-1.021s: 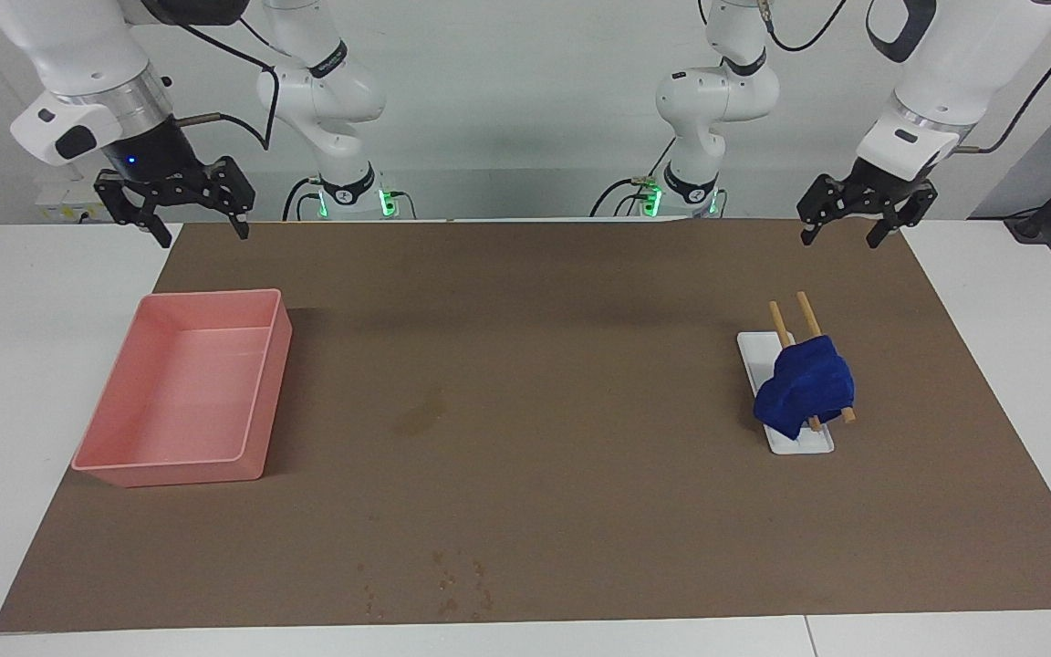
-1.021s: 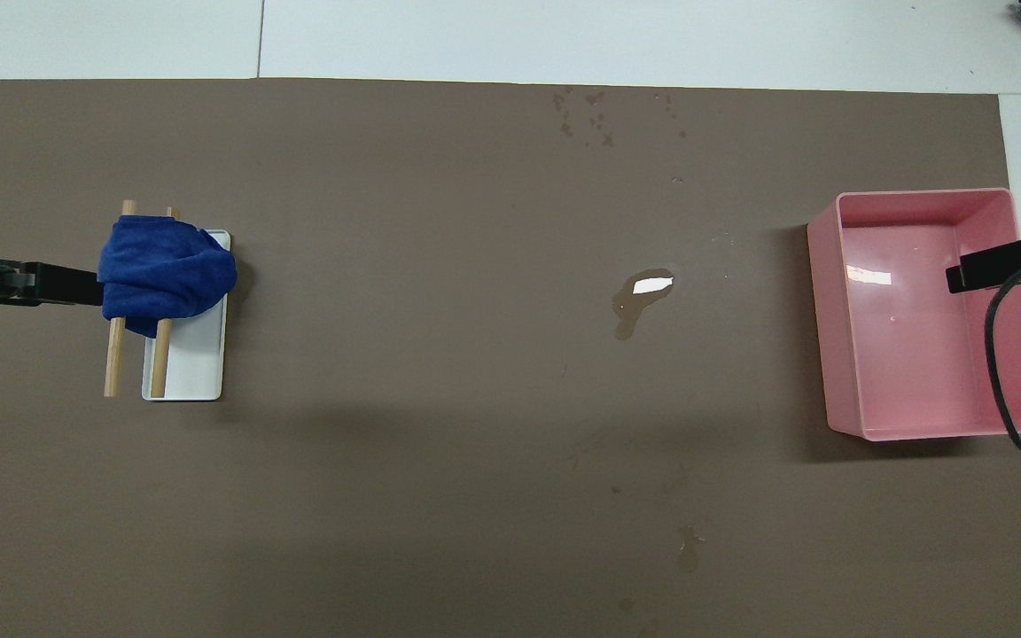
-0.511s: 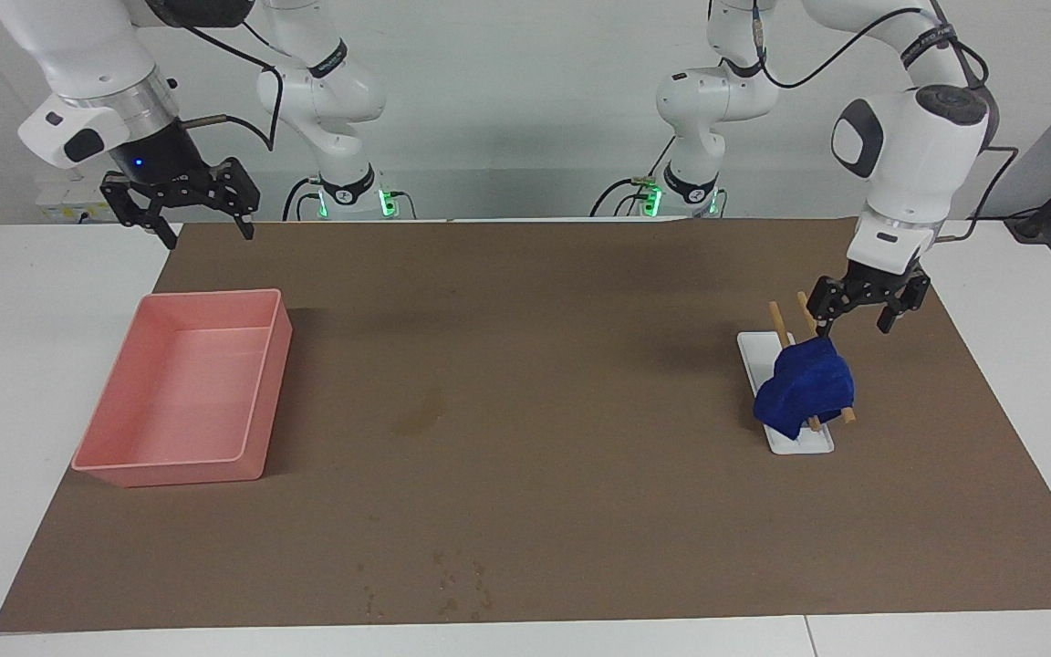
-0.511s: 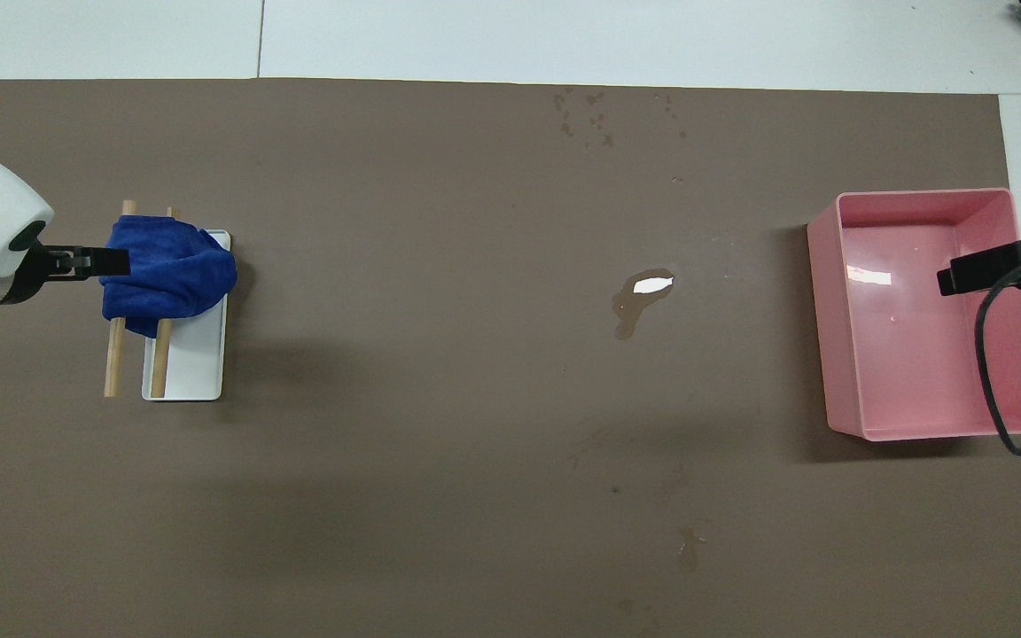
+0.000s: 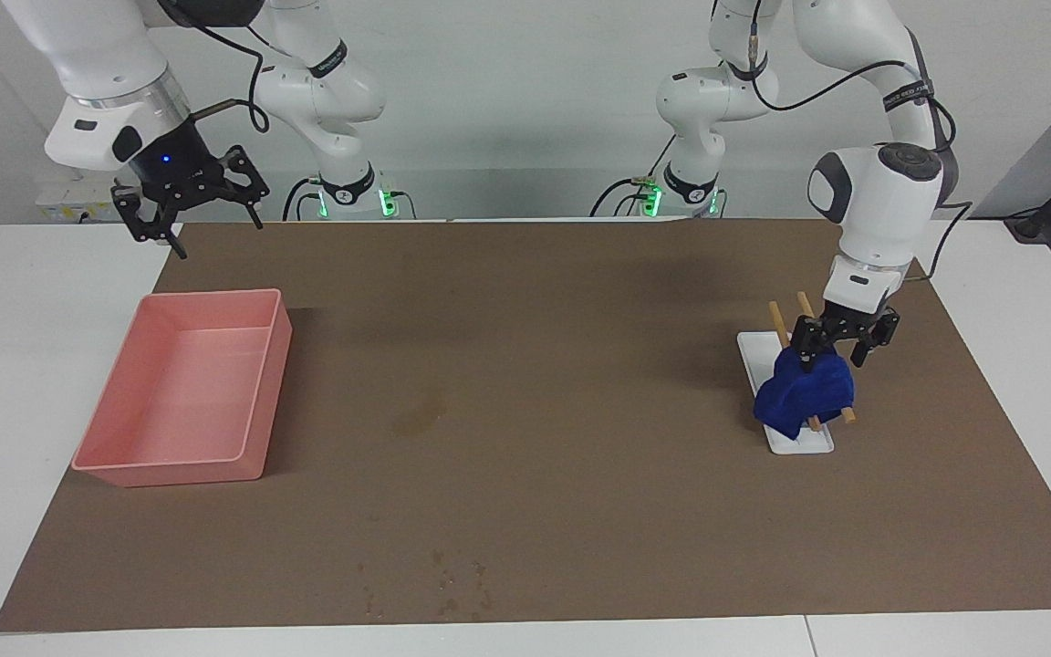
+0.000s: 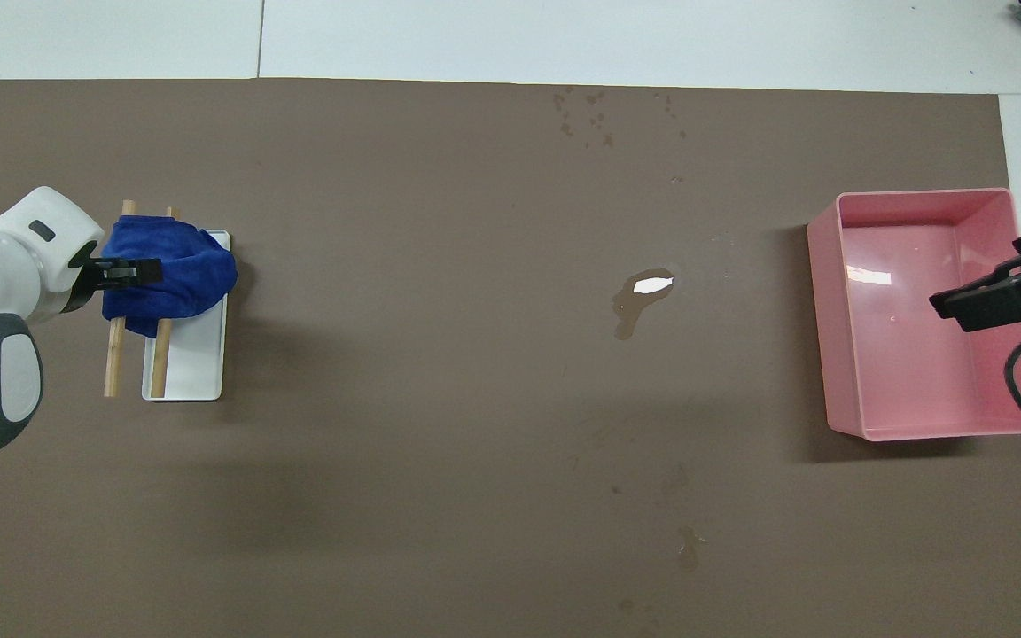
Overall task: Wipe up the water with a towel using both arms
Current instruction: 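Grasp the blue cloth on the white tray with the left gripper, then lift the blue cloth with the left gripper while the right gripper approaches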
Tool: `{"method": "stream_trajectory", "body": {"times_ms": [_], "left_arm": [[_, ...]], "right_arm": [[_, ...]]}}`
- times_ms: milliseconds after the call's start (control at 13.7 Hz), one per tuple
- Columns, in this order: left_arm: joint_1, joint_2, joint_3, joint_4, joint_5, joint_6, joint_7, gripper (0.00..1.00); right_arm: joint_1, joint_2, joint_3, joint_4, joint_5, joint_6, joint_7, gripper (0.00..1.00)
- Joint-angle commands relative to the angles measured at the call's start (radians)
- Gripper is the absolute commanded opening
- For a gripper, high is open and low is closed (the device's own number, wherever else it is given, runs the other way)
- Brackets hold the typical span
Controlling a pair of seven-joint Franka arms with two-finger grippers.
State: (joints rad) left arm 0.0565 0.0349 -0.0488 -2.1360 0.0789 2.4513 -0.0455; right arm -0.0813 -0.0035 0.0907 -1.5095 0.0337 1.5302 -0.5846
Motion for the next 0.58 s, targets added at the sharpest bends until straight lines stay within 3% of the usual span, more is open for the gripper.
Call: {"method": "stream_trajectory", "body": {"times_ms": [0,146,292,365,511], "left_arm": [[0.002,-0.020,-0.002,-0.019,0.024,0.021,-0.022,0.62],[0.003,-0.015,-0.002,-0.016,0.025,0.023,-0.022,0.52],[0.005,-0.015,-0.002,-0.013,0.025,0.023,-0.022,0.34],[0.005,-0.013,-0.002,-0.013,0.025,0.023,-0.022,0.24],[0.005,-0.010,-0.002,-0.005,0.025,0.021,-0.022,0.17]], "right_arm": [[-0.005,-0.032,0.027,-0.032,0.020,-0.004,-0.118,1.00],[-0.003,-0.033,0.058,-0.034,0.037,0.007,-0.245,1.00],[-0.003,-0.038,0.101,-0.053,0.038,0.047,-0.354,1.00],[-0.003,-0.056,0.118,-0.086,0.046,0.067,-0.385,1.00],[-0.003,-0.104,0.135,-0.177,0.125,0.125,-0.396,1.00]]}}
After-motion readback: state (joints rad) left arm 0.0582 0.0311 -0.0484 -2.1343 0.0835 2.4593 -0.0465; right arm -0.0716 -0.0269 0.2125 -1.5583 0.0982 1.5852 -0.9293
